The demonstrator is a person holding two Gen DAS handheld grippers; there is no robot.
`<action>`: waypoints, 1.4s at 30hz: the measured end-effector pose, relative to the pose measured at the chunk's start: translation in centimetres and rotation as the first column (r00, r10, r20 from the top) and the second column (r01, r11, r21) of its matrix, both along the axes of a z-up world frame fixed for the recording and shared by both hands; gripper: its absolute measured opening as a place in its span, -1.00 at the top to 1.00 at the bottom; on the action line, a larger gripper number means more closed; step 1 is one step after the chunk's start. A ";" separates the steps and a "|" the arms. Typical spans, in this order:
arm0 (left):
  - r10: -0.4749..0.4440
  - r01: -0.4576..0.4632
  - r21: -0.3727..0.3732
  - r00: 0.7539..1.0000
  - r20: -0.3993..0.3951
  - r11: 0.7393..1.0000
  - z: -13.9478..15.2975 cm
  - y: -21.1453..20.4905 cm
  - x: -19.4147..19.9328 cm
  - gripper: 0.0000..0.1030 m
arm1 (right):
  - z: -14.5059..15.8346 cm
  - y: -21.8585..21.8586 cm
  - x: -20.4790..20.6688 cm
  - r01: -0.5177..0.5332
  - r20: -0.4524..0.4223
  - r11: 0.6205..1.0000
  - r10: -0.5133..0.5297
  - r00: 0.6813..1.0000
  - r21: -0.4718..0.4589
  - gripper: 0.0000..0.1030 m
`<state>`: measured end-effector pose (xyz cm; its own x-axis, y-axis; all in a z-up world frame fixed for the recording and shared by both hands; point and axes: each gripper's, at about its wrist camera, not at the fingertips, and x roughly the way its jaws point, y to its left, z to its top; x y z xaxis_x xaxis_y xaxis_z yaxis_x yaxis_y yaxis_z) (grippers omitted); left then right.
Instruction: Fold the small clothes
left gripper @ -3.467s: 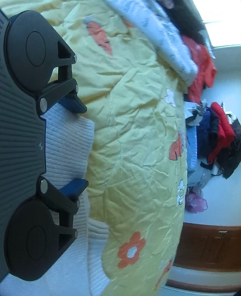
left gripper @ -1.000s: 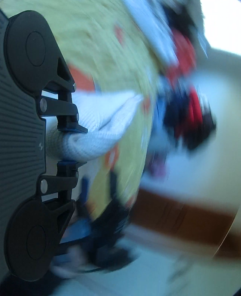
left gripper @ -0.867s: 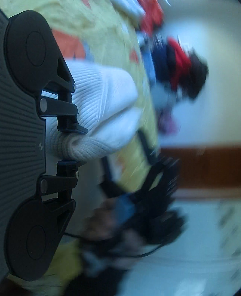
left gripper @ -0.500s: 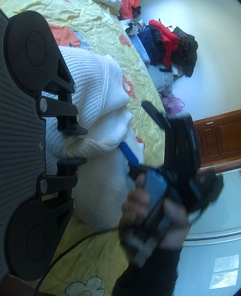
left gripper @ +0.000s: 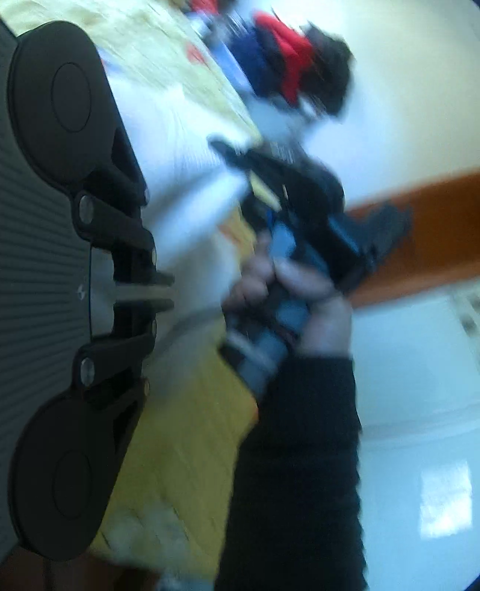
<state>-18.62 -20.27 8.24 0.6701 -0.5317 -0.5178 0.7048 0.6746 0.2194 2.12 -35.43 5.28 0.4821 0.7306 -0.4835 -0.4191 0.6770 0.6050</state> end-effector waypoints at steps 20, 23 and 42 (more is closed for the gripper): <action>-0.204 0.120 0.283 0.935 0.291 0.952 -3.6 2.0 -3.8 -0.72 | -5.8 -7.5 -2.3 0.189 -0.183 0.978 -0.171 0.968 0.087 -0.41; -0.265 0.155 0.353 0.919 0.291 0.923 -4.8 0.7 -3.3 -0.70 | -5.8 -7.4 -2.2 0.193 -0.187 0.979 -0.176 0.966 0.073 -0.40; -0.235 0.190 0.204 0.946 0.222 0.960 -2.3 -3.1 -1.1 0.40 | -0.3 -6.3 -1.3 0.176 0.012 0.979 -0.175 0.984 -0.105 0.57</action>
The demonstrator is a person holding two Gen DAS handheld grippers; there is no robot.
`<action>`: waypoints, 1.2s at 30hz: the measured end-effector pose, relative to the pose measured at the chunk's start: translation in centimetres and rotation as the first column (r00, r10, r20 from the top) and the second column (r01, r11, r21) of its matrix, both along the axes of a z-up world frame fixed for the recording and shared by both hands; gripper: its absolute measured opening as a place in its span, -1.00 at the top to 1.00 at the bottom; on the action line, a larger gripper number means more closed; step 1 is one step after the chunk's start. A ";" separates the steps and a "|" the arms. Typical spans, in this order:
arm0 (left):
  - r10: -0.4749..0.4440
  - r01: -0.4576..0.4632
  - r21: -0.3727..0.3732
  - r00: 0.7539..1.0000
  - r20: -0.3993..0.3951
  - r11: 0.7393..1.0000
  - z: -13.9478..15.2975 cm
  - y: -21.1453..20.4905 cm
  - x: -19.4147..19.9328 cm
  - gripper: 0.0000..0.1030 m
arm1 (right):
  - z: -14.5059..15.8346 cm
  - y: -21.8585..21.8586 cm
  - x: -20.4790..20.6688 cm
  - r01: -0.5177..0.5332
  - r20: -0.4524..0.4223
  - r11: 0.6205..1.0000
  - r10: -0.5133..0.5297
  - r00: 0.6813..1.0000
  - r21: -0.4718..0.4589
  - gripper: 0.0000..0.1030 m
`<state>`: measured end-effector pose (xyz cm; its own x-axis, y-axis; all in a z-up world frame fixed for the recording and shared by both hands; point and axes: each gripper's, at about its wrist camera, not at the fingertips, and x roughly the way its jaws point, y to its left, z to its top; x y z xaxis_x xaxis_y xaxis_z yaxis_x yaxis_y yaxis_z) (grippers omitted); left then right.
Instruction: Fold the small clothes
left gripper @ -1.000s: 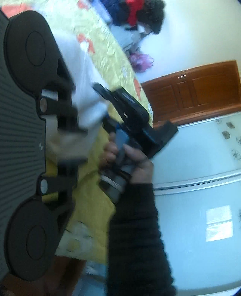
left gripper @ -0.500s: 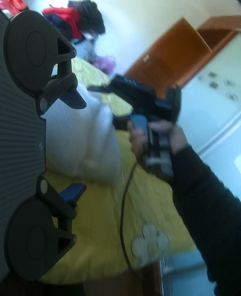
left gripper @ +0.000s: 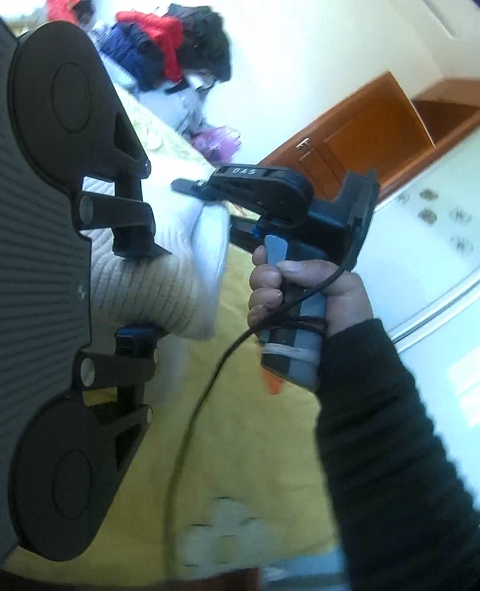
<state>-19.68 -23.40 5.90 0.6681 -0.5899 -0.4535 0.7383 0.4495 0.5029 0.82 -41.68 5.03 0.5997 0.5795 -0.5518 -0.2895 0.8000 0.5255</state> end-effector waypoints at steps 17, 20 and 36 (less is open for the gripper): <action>-0.009 -0.359 -0.482 0.795 -0.607 0.799 3.5 16.5 10.4 -1.00 | -3.6 -5.8 -4.9 0.230 -0.055 0.965 -0.225 0.973 0.126 -0.97; 0.057 -0.676 -0.406 0.551 -0.833 0.615 -0.8 20.5 17.8 -1.00 | -5.1 -5.2 -4.1 0.245 -0.121 0.966 -0.234 0.965 0.082 -0.97; 0.031 -0.710 -0.265 0.375 -0.927 0.653 -4.6 17.7 24.4 0.11 | -3.7 1.0 -3.9 0.139 -0.116 0.985 -0.127 0.985 0.098 0.10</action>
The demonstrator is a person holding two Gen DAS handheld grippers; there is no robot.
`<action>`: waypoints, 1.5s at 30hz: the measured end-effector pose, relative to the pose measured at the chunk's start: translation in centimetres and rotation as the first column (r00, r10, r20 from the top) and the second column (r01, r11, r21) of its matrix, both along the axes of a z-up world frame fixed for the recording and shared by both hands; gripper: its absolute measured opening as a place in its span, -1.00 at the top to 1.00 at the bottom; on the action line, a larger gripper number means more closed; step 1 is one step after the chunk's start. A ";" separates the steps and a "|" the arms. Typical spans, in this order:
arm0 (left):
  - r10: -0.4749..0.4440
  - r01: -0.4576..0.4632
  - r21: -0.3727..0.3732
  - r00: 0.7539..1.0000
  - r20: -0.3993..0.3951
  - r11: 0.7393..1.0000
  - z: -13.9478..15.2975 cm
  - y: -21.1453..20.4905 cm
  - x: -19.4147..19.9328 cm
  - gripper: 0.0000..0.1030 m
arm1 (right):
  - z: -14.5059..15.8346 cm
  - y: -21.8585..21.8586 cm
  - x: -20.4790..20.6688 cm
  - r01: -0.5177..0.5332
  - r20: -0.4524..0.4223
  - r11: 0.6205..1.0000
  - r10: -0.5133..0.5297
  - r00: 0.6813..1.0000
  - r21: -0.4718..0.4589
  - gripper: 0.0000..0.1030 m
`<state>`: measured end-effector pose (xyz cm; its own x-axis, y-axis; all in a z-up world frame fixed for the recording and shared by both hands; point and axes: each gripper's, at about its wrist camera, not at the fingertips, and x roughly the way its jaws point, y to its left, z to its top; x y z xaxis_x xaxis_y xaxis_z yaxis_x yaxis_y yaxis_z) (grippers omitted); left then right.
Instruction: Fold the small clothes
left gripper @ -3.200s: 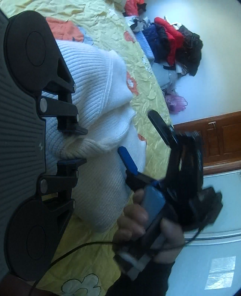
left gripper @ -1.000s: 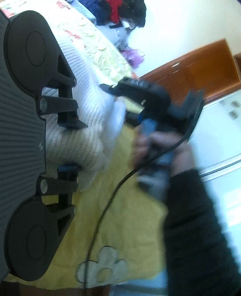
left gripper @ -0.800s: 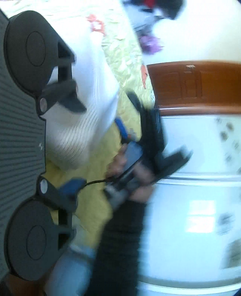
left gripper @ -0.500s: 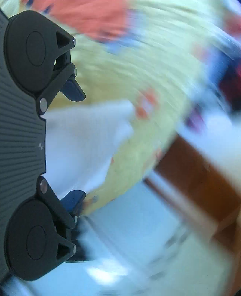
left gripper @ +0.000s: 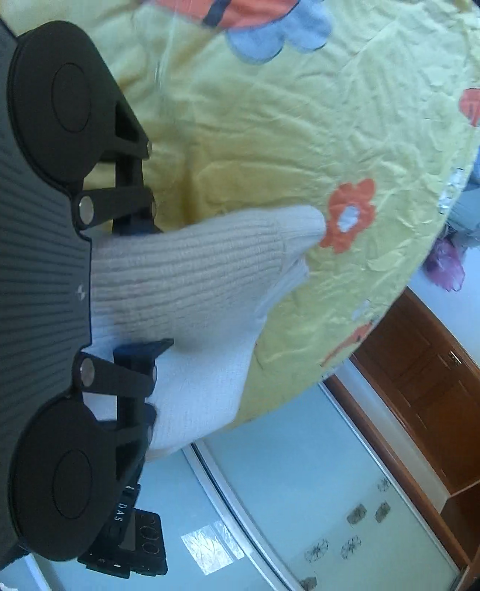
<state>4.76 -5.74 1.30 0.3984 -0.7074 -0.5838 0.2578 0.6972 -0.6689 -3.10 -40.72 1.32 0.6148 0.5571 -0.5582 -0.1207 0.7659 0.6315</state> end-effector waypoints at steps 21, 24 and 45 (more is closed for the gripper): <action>0.194 -0.195 -0.138 0.981 -0.021 0.971 0.8 14.6 -6.5 -0.78 | -0.7 5.3 1.9 -0.018 0.012 0.990 0.016 1.000 0.143 -0.98; 0.179 -0.189 -0.159 0.981 -0.076 0.969 -1.0 14.0 -8.0 -0.80 | -1.1 5.5 0.3 -0.084 -0.039 0.991 0.089 0.995 0.107 -0.98; 0.035 -0.047 0.139 0.995 0.092 0.989 3.5 13.6 -12.5 -0.23 | -1.6 5.9 -5.8 -0.133 -0.083 0.982 0.145 0.986 0.133 -0.40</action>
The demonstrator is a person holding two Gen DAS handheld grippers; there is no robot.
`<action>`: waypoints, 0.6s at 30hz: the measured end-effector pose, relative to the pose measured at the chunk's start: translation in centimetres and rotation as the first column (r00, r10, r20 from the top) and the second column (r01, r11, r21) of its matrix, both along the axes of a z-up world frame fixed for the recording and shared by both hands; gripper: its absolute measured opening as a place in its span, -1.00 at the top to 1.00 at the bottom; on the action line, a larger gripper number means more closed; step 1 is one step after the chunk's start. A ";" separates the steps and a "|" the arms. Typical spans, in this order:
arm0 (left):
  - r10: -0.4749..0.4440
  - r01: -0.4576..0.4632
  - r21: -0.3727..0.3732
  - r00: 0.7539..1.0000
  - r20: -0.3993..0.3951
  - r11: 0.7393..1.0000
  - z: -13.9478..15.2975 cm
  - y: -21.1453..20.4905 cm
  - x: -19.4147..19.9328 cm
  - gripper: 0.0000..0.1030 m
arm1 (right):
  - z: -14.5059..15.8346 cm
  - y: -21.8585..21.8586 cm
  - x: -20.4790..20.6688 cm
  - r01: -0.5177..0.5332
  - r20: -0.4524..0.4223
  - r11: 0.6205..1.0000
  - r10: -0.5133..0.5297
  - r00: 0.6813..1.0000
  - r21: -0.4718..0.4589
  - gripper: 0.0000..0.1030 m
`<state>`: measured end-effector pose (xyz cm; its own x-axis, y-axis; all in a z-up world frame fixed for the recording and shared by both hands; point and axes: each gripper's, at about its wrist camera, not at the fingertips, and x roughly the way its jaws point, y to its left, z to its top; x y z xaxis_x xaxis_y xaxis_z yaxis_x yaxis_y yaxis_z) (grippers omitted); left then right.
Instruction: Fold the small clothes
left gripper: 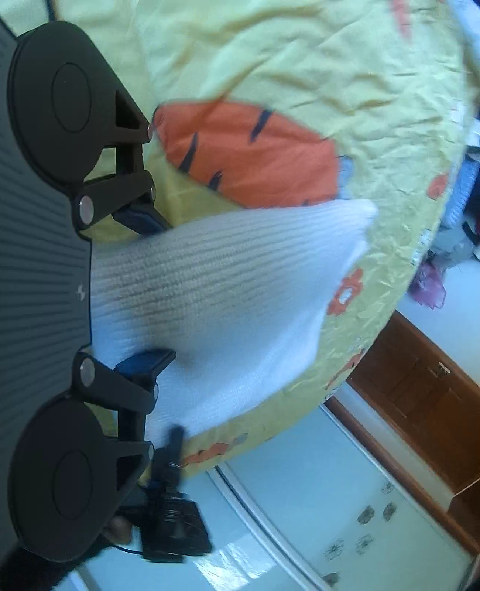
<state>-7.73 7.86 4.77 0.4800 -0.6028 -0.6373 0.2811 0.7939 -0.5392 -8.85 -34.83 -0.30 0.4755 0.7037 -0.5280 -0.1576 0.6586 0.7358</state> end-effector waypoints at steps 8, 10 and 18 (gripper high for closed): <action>0.044 -0.128 0.186 0.915 0.401 0.974 6.2 -4.1 1.0 -0.81 | 7.8 3.1 5.3 0.089 0.288 0.987 -0.047 0.956 -0.134 -0.77; -0.012 -0.095 0.245 0.916 0.400 0.965 4.8 -7.3 2.8 -0.81 | 7.1 6.0 8.2 0.094 0.275 0.964 -0.022 0.961 -0.249 -0.81; -0.161 -0.009 0.415 0.913 0.375 0.910 1.4 -12.2 2.1 -0.81 | 4.6 7.8 11.0 0.053 0.236 0.919 0.044 0.971 -0.390 0.67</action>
<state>-5.60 -4.31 6.17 0.7039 -0.3824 -0.5986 0.4692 0.8830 -0.0124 2.12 -27.07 4.26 0.6226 0.4614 -0.6321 -0.2898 0.8862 0.3614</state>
